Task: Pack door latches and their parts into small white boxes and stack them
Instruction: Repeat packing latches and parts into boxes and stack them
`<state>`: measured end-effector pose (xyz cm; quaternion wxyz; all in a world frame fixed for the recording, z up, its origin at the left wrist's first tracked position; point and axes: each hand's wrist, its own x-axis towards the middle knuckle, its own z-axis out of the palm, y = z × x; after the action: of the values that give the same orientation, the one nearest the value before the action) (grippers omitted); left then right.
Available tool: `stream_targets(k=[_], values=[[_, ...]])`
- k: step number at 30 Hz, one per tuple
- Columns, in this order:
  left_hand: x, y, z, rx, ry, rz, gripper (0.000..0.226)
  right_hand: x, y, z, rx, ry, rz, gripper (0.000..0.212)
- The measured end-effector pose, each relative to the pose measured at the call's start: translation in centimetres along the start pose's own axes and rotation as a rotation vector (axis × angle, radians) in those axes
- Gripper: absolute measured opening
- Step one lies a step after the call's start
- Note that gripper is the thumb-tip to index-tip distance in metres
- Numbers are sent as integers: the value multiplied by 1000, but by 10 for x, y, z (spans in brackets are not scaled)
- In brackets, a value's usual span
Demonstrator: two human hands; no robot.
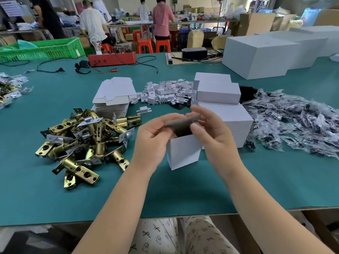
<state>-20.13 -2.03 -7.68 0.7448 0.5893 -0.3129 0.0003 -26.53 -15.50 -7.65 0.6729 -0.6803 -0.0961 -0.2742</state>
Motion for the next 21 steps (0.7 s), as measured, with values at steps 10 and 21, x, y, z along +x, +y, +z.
stream_targets(k=[10, 21], values=[[-15, 1, -8, 185, -81, 31, 24, -8, 10, -13, -27, -68, 31, 18], [-10, 1, -6, 307, -76, 56, 21, 0, 4, -8, -89, -32, 45, 17]])
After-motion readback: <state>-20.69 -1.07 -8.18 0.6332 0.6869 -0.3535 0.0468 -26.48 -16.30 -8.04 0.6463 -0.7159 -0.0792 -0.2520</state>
